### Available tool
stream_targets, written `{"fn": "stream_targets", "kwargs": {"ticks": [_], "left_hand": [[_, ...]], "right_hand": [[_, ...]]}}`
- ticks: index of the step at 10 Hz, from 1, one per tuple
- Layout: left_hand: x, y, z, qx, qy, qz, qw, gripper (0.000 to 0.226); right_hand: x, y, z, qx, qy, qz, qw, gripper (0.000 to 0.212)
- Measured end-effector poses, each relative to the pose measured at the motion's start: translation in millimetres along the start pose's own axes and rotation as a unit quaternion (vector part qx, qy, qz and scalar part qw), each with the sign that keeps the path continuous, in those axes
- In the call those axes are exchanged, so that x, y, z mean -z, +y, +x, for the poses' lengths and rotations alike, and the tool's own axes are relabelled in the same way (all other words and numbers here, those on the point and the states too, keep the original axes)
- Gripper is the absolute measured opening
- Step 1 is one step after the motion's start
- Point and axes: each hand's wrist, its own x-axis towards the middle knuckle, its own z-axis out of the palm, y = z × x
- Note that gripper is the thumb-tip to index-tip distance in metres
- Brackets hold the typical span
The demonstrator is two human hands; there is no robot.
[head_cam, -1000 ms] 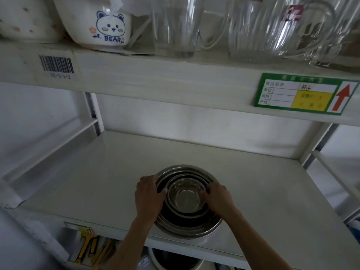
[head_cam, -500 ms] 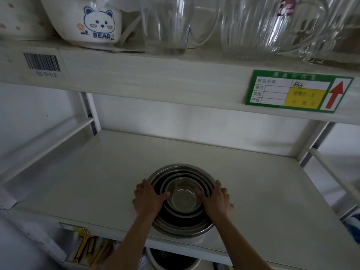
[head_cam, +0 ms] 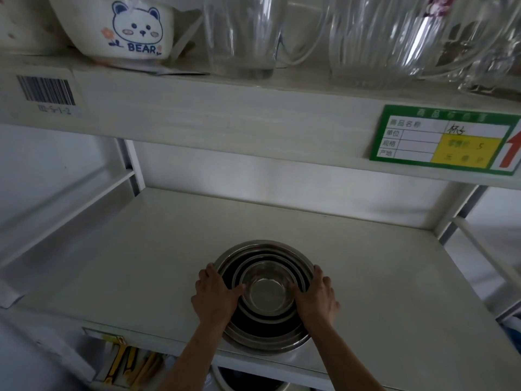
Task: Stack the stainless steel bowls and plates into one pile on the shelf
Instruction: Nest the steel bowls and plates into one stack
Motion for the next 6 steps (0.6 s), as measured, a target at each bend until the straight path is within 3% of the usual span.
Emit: {"fn": "stream_targets", "kwargs": {"ticks": [5,6], "left_hand": [[0,-3,-3,-0.046,0.026,0.033,0.998,0.102],[3,-3,-3,-0.052,0.046,-0.007,0.998,0.097]], "right_hand": [[8,-3,-3,0.001,-0.016,0.000,1.000,0.086],[11,-5,-4,0.003,-0.008,-0.001,1.000,0.089]]}}
